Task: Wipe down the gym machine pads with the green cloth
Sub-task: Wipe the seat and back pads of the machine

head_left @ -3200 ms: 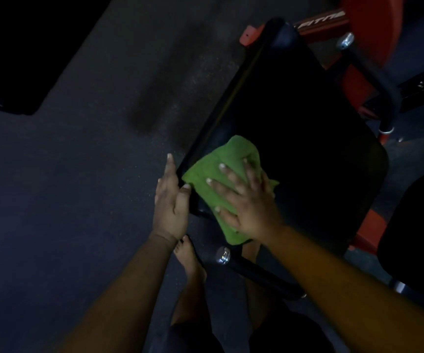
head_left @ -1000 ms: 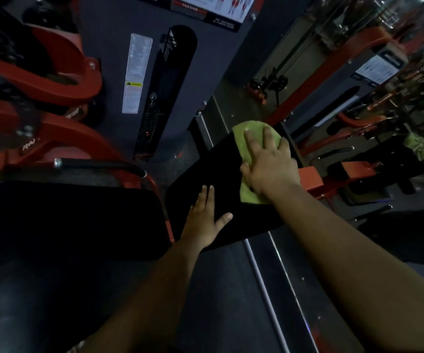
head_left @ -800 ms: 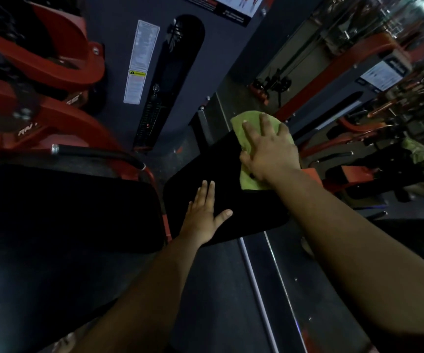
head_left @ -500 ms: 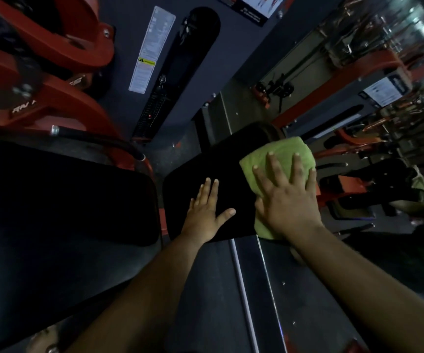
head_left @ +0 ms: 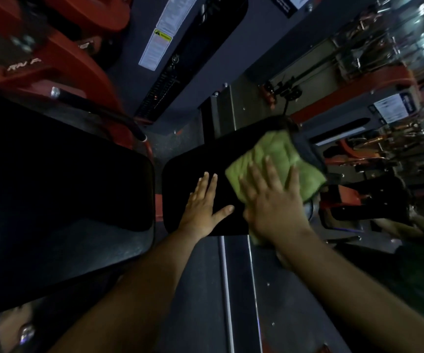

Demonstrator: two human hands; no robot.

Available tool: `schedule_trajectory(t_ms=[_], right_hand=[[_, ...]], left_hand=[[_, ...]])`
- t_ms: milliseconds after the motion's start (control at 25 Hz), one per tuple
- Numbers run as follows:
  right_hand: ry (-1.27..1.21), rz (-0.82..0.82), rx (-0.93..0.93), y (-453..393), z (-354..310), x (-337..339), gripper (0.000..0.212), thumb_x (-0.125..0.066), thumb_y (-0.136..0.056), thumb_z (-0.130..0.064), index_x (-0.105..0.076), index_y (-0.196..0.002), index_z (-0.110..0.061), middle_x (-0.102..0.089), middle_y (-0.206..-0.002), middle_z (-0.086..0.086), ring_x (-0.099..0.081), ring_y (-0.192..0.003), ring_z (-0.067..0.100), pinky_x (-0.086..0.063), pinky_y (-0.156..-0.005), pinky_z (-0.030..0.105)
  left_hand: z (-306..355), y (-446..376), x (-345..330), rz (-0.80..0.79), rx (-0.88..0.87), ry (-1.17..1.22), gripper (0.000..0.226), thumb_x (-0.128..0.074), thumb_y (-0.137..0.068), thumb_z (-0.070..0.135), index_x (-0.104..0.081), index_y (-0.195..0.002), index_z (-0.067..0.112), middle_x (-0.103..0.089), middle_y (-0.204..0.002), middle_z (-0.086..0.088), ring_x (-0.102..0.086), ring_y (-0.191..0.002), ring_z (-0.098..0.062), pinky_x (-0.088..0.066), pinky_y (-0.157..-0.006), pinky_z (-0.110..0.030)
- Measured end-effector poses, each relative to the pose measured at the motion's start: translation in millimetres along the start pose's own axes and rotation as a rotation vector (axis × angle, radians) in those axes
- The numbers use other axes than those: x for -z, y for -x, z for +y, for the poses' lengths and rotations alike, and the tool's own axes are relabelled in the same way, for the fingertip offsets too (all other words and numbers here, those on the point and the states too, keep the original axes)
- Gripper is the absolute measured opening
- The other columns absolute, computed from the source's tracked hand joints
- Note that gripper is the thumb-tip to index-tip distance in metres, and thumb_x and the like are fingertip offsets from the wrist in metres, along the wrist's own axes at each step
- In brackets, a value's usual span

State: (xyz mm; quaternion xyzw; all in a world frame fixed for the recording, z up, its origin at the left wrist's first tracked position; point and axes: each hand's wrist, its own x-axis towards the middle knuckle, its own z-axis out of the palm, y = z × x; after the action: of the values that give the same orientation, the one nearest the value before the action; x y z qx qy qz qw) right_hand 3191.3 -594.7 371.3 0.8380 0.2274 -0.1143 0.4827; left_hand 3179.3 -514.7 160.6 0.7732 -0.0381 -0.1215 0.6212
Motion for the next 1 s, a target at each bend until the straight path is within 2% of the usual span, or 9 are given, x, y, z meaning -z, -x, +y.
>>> schedule_trajectory(t_ms=[80,120,280,360,480,600,800,880,1000], right_hand=[[-0.029,-0.035,0.043,37,-22,-15,0.078,-0.048,-0.094,-0.055,-0.022,-0.160,-0.023,-0.008,-0.169,0.009,0.005,-0.155,0.038,-0.002,-0.111,0.075],[-0.035,-0.052,0.049,36,-24,-18,0.077,-0.048,-0.094,-0.055,-0.023,-0.160,-0.024,-0.008,-0.169,0.009,0.005,-0.155,0.037,-0.001,-0.111,0.075],[0.011,-0.048,0.042,-43,-6,0,0.071,-0.029,-0.099,-0.060,-0.009,-0.161,-0.032,0.009,-0.170,0.003,0.017,-0.153,0.034,0.010,-0.107,0.077],[0.036,-0.045,0.018,-94,-3,9,0.070,-0.028,-0.099,-0.060,-0.011,-0.161,-0.034,0.008,-0.170,0.001,0.017,-0.153,0.035,0.007,-0.107,0.080],[0.078,-0.108,-0.003,-138,-12,15,0.069,-0.028,-0.098,-0.062,-0.012,-0.160,-0.037,0.003,-0.170,0.001,0.012,-0.154,0.038,0.005,-0.105,0.083],[0.085,-0.099,0.017,-120,-24,13,0.070,-0.028,-0.098,-0.062,-0.011,-0.160,-0.036,0.005,-0.170,0.001,0.013,-0.154,0.037,0.003,-0.106,0.082],[0.115,-0.140,0.165,-5,-60,-16,0.072,-0.027,-0.100,-0.058,-0.003,-0.161,-0.030,0.014,-0.169,0.006,0.022,-0.151,0.038,0.010,-0.102,0.082],[0.103,-0.145,0.162,-13,-61,-18,0.072,-0.028,-0.099,-0.060,-0.003,-0.161,-0.032,0.013,-0.169,0.003,0.021,-0.152,0.036,0.009,-0.102,0.082],[0.078,-0.089,0.126,-73,-56,-13,0.071,-0.030,-0.097,-0.063,-0.011,-0.160,-0.037,0.006,-0.170,-0.001,0.018,-0.153,0.034,0.008,-0.102,0.083]], left_hand=[[0,1,3,-0.018,0.004,-0.023,0.095,-0.047,-0.094,0.068,0.014,-0.158,0.036,0.025,-0.166,0.010,0.018,-0.153,-0.010,-0.005,-0.127,-0.049],[-2,2,4,-0.023,0.006,-0.029,0.094,-0.047,-0.094,0.069,0.014,-0.158,0.037,0.025,-0.166,0.010,0.017,-0.154,-0.010,-0.005,-0.127,-0.048],[-27,10,8,-0.039,0.096,0.026,0.096,-0.046,-0.091,0.073,0.010,-0.160,0.036,0.021,-0.168,0.007,0.009,-0.156,-0.015,-0.008,-0.126,-0.048],[-47,19,3,-0.024,0.136,0.020,0.095,-0.046,-0.092,0.072,0.008,-0.161,0.035,0.017,-0.169,0.005,0.005,-0.156,-0.017,-0.012,-0.125,-0.051],[-67,24,-8,0.000,0.140,0.045,0.092,-0.047,-0.093,0.069,0.006,-0.161,0.036,0.016,-0.169,0.007,0.007,-0.156,-0.014,-0.012,-0.123,-0.049],[-72,23,-12,-0.002,0.120,0.095,0.093,-0.048,-0.092,0.071,0.007,-0.160,0.038,0.019,-0.168,0.007,0.011,-0.156,-0.014,-0.010,-0.124,-0.048],[-71,25,-14,-0.008,0.126,0.077,0.094,-0.046,-0.092,0.072,0.008,-0.160,0.037,0.018,-0.169,0.005,0.011,-0.156,-0.016,-0.010,-0.126,-0.052],[-73,23,-15,-0.008,0.119,0.053,0.094,-0.044,-0.092,0.073,0.008,-0.160,0.036,0.018,-0.169,0.004,0.011,-0.156,-0.017,-0.009,-0.126,-0.052],[-82,16,-17,0.003,0.091,-0.015,0.095,-0.040,-0.091,0.076,0.010,-0.160,0.035,0.020,-0.168,0.003,0.013,-0.156,-0.017,-0.007,-0.126,-0.051]])
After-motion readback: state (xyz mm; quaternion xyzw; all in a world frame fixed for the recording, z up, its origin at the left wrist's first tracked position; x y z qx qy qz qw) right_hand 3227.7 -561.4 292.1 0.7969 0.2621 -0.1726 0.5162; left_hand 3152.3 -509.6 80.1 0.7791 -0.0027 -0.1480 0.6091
